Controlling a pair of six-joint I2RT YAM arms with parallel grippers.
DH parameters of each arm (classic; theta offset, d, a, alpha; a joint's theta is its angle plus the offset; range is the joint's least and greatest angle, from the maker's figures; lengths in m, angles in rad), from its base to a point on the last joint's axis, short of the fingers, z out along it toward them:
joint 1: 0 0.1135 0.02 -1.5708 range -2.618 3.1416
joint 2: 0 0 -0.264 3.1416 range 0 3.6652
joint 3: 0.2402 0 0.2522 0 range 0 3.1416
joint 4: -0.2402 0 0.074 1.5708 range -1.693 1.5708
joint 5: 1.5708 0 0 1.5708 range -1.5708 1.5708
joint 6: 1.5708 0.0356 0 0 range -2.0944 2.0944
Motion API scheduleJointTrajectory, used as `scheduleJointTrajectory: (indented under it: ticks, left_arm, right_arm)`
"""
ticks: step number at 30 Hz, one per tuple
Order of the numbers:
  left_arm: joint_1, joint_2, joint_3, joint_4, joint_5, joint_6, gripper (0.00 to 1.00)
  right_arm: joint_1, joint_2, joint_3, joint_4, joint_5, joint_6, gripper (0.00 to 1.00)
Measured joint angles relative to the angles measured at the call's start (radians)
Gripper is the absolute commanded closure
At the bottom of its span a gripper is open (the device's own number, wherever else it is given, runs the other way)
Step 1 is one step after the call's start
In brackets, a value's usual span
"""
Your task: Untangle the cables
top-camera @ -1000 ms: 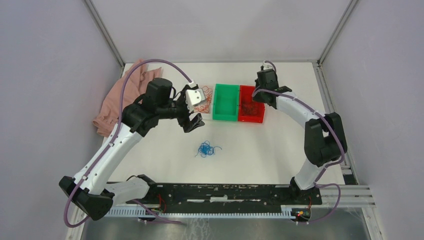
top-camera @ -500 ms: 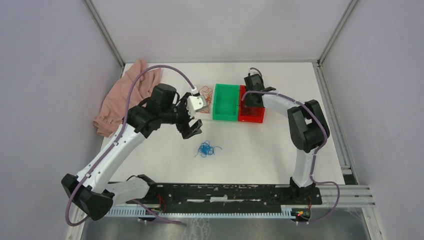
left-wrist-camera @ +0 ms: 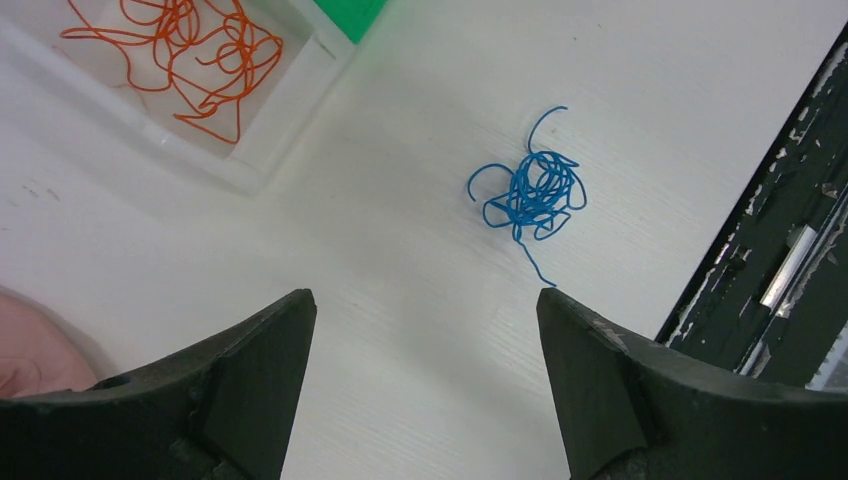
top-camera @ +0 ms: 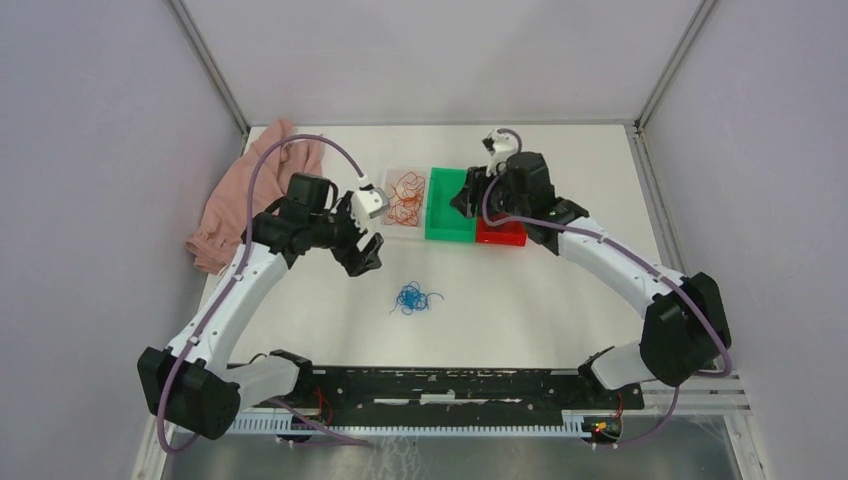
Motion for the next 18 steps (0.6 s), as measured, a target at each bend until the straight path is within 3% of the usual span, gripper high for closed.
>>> scheduleJointTrajectory:
  ticks: [4, 8, 18]
  left_arm:
    - [0.061, 0.001, -0.002, 0.012, 0.036, 0.016, 0.08]
    - [0.065, -0.007, -0.010, 0.024, 0.070, 0.030, 0.08]
    - [0.065, -0.018, -0.015, 0.023, 0.097, 0.048, 0.07]
  right_arm:
    - [0.094, 0.017, -0.110, 0.093, -0.137, 0.042, 0.50]
    - [0.171, 0.149, -0.124, 0.127, -0.267, 0.093, 0.53]
    - [0.202, 0.341, -0.079, 0.141, -0.428, 0.116, 0.58]
